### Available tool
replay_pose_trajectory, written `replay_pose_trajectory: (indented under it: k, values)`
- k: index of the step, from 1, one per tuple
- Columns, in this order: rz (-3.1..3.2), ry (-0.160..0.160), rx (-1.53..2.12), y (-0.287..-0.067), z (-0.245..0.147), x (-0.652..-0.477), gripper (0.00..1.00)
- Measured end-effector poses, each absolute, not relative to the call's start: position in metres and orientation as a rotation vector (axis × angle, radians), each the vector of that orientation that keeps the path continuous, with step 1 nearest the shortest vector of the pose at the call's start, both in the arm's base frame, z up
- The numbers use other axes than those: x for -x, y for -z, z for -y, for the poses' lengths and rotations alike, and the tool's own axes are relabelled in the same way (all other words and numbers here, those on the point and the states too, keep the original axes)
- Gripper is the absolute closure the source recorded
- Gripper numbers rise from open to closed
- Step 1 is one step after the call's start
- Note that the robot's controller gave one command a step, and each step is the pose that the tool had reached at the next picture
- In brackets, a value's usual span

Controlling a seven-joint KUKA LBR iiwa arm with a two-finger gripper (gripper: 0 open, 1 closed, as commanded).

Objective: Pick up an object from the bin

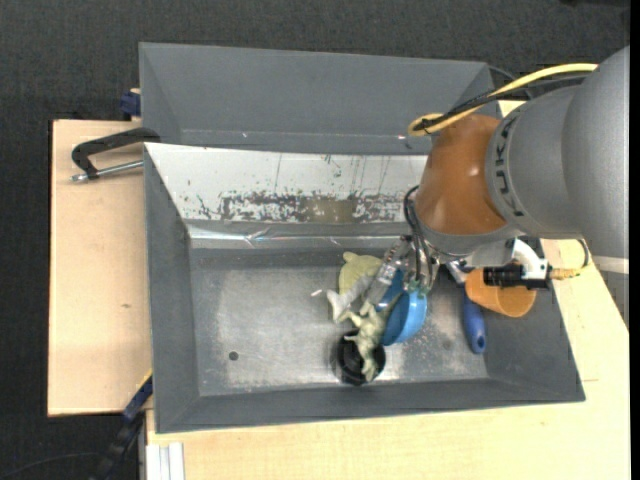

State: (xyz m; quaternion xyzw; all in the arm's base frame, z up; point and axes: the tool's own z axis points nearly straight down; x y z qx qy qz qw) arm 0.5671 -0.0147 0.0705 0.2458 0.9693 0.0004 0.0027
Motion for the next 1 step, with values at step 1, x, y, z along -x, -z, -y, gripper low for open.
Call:
replay_pose_trajectory:
  k: [1]
  values:
    - [-3.037,-0.005,-0.767,-0.1247,0.014,-0.5697,1.0]
